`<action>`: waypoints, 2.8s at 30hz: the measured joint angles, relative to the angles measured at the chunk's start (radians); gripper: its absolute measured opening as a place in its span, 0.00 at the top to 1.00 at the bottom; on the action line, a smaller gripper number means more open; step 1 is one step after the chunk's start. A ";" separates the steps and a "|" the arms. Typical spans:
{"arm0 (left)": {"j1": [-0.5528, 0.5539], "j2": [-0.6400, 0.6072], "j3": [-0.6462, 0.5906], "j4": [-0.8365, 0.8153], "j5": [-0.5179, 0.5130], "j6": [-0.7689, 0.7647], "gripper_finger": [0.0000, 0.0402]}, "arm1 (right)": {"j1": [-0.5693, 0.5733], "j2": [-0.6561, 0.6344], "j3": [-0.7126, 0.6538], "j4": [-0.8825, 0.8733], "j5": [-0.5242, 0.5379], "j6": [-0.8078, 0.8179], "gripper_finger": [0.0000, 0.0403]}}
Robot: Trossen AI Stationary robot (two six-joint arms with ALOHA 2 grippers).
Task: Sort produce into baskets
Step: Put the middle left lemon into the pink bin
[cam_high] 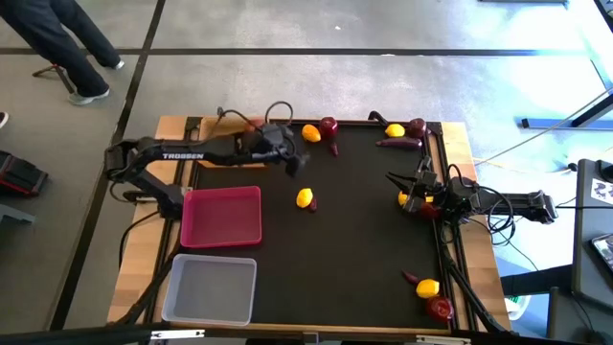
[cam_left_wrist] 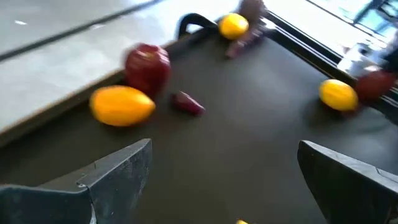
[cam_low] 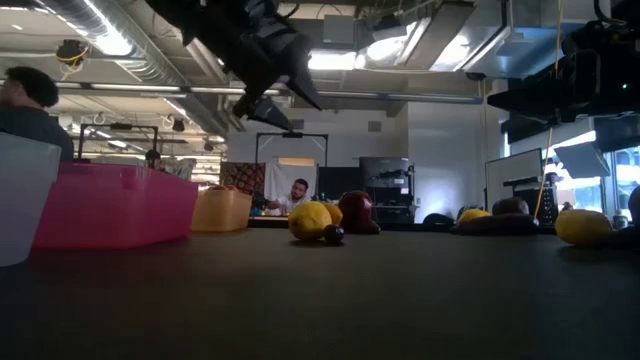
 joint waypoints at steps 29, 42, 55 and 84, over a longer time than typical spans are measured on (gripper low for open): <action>-0.210 0.307 0.000 -0.025 -0.039 -0.305 0.10 | 0.000 0.000 0.000 -0.031 0.000 0.037 1.00; -0.222 0.383 -0.001 -0.033 -0.029 -0.321 0.11 | 0.000 0.000 0.000 -0.029 0.000 0.037 1.00; -0.234 0.381 -0.001 -0.027 -0.028 -0.237 0.43 | 0.000 0.000 0.000 -0.046 0.000 0.037 1.00; -0.419 0.006 0.109 -0.578 -0.067 -0.414 0.49 | 0.000 0.000 0.000 -0.048 0.000 0.037 1.00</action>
